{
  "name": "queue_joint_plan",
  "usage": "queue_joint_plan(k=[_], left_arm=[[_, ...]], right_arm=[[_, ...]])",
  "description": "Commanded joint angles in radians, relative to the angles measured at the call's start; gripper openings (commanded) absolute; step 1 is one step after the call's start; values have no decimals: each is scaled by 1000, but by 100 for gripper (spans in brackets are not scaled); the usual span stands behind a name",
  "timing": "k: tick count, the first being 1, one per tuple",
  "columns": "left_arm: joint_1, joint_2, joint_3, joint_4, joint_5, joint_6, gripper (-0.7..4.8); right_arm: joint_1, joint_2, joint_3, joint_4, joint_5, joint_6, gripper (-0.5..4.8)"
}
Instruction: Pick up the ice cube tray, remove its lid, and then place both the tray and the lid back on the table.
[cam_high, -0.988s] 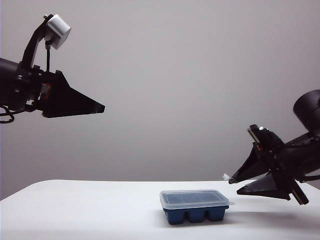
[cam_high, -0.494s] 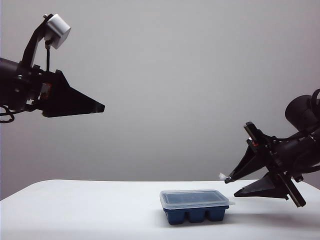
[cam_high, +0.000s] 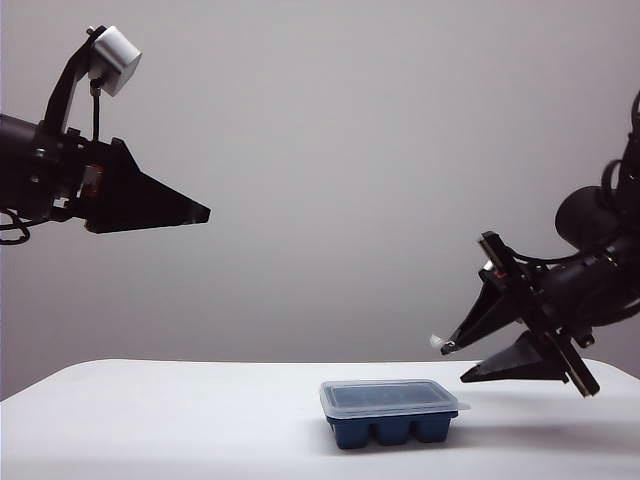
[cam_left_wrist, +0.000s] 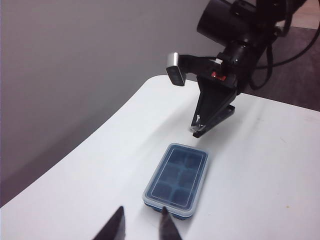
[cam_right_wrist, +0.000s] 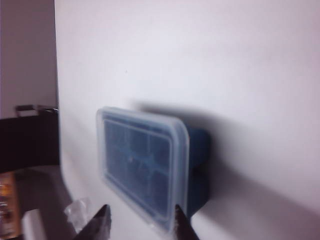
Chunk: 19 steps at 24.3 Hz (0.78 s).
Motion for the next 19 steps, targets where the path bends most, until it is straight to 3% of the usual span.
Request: queue_joint_plan(k=[1,8,19], left_arm=[[-1,-3,3,13,5,-3,89],[-1,-3,3,13,5,-4,89],[-1,-3,3,12,5,-22,89]], right_arm=[[-2,-4,26,-69,53,-114,159],[3,-3,27,-76,80,-199,159],[4,82,27,-67,-12,-198,159]])
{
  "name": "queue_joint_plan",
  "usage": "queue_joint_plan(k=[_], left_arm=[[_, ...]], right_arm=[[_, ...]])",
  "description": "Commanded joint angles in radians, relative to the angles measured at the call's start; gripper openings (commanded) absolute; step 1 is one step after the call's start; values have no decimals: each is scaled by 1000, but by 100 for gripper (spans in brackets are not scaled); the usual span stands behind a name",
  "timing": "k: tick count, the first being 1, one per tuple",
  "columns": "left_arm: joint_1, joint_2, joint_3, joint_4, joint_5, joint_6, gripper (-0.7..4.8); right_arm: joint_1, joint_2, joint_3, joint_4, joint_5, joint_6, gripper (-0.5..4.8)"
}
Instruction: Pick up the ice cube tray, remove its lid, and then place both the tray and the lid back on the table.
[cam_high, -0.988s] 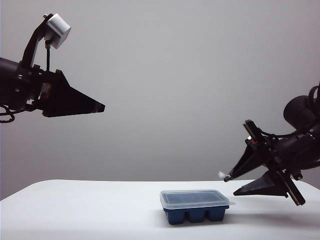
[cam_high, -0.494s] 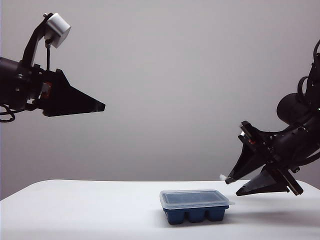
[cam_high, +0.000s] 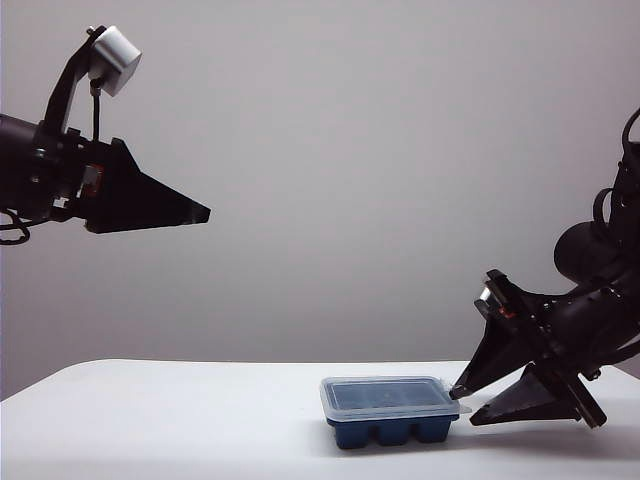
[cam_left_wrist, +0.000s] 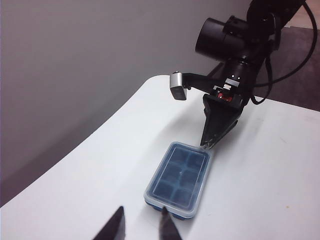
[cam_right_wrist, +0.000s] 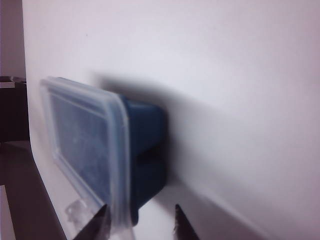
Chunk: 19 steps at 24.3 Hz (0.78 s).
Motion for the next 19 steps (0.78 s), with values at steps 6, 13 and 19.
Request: queue_joint_plan(k=[6,13,19], left_arm=[[-1,-3,2,12,5,-21,89],[-1,-3,2,12,4,-20,89],[-1,-3,2,12,1,-18,89]], right_arm=[[21,-3,3,55,-31,35,158],[51,-3,3,132,-20,93,58],[50,-3,10,165,-18,106,-8]])
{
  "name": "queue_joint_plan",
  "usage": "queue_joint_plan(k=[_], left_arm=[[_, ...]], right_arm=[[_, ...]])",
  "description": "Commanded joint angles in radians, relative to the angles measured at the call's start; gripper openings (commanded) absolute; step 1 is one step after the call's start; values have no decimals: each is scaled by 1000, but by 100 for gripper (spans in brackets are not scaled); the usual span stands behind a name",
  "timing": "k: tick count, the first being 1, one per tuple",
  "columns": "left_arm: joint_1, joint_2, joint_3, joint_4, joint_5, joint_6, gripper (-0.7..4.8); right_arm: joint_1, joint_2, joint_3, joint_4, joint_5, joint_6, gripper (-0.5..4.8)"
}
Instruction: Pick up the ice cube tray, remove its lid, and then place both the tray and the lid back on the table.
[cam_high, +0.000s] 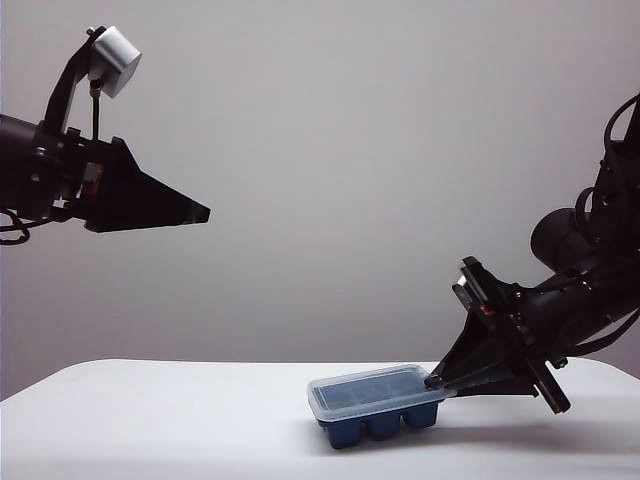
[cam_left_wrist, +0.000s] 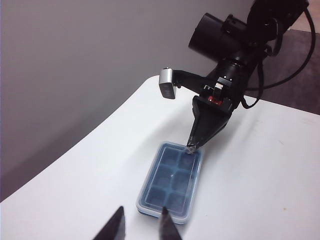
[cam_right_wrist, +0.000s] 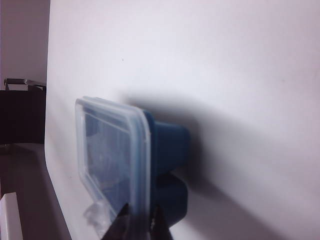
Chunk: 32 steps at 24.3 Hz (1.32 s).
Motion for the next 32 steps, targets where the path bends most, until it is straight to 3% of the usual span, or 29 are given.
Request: queue_joint_plan(k=[1,3,4,6,7,10,13,18,24,32], left_arm=[[-1,-3,3,13,1,5,89],[-1,-3,3,20,1,12,99],[-1,-3,3,31,2,12,138],[-1,-3,3,55,2,12,248],[-1,-3,3,69,2,12,328],[-1,-3,2,109,2,17,479],[-1,-3,3,122,4,74,479],[-1,-3,2,122,5,79,479],[-1,-3,3,143,-27,78,479],[-1,-3,2,147,-31,61,479]], right_arm=[[1,-3,18,21,0,10,-8],[1,-5,39,18,-18,38,-8],[1,-6,55,18,-43,62,-8],[1,-11,84,18,-90,95,-8],[1,-18,102,18,-117,120,-8],[2,-50,143,18,-159,193,-8],[2,-103,183,18,-232,294,-8],[27,-172,199,19,-320,361,-8],[105,-202,198,16,-388,375,-8],[237,-201,196,-4,-379,359,-8]])
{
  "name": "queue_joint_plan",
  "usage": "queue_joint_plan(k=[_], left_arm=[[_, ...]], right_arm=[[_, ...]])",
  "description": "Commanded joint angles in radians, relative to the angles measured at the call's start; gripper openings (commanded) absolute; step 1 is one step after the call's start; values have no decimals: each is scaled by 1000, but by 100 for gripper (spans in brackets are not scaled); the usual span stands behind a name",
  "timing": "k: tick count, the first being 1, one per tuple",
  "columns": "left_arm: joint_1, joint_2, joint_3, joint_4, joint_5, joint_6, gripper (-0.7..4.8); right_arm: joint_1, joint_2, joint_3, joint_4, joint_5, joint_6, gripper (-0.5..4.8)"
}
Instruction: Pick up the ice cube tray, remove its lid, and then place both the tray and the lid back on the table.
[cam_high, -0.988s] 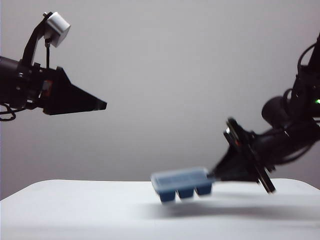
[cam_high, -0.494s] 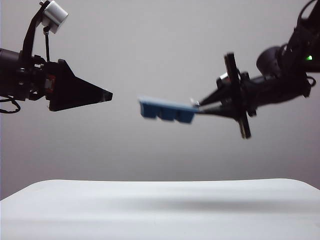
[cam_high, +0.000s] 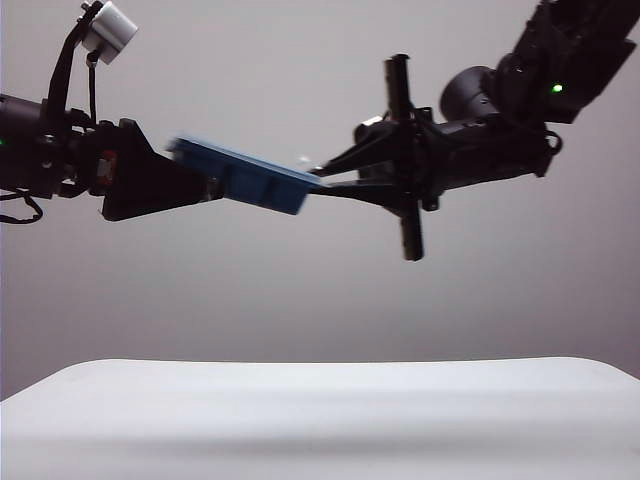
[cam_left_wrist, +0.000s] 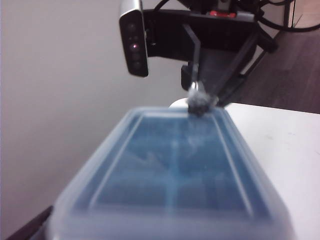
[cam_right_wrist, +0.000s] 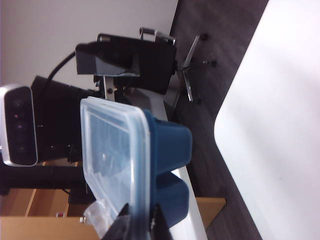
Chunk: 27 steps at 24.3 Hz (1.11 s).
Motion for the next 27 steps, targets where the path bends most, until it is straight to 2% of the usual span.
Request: queue_joint_plan(k=[1,5,6,9,10,17,18,19,20,24,27], left_arm=[[0,-3,2,13,24,-15,479],[0,-3,2,13,37,-63,479],[0,-3,2,13,50,-66,445],[0,-3,2,13,96,-66,290],[0,-3,2,12,103,-66,272],[-1,-3,2,6,116,-68,271],[-1,-3,2,5,116,-68,271],[-1,-3,2,6,116,-70,266],[-1,-3,2,6,115,-71,266],[-1,-3,2,12,111,-71,266],[-1,-3,2,14,77,-70,266]], right_arm=[[21,-5,1,13,1,-8,-8],[26,-5,1,12,18,-9,-8],[26,-5,1,12,18,-9,-8],[26,-5,1,11,19,-9,-8],[26,-5,1,11,19,-9,-8],[26,-5,1,8,21,-9,-5],[26,-5,1,13,22,-9,16],[25,-5,1,29,22,-32,122],[19,-5,1,46,26,-39,185],[-8,-5,1,31,66,-57,182],[-19,-5,1,-21,50,-62,179]])
